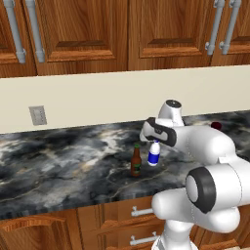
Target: Place the drinks on the dining counter in a tight cluster.
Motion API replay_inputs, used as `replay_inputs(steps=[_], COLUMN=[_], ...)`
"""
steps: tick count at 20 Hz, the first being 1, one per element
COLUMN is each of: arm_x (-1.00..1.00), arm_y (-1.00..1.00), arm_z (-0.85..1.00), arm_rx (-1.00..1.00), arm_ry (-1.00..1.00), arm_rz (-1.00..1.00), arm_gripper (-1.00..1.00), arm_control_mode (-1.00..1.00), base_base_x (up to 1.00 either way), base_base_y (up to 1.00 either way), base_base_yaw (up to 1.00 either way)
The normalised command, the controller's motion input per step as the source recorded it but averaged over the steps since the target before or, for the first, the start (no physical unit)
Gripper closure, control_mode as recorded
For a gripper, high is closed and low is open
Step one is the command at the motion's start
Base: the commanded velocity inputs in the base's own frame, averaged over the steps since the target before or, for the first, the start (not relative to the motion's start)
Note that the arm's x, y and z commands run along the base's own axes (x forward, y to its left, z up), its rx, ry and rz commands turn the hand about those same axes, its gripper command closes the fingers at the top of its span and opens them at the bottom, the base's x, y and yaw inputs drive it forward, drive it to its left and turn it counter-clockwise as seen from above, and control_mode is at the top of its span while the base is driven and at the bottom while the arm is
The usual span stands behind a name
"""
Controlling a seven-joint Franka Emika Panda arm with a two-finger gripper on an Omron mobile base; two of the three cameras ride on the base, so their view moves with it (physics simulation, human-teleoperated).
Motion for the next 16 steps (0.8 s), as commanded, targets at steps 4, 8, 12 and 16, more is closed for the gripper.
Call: replay_inputs(steps=[4,8,12,16], arm_x=[0.0,0.0,0.0,0.0], arm_y=[0.0,0.0,0.0,0.0], arm_z=[-0.15,-0.02,0.0,0.0], arm_rx=[0.0,0.0,0.0,0.0], arm_ry=[0.0,0.0,0.0,0.0], arm_rz=[0.0,0.0,0.0,0.0], arm_gripper=[-1.0,-1.0,1.0,1.0], arm_control_mode=[-1.0,-1.0,-1.0,-1.0], base_base_x=[0.0,0.0,0.0,0.0], base_base_y=[0.0,0.0,0.0,0.0], base_base_yaw=[0.0,0.0,0.0,0.0])
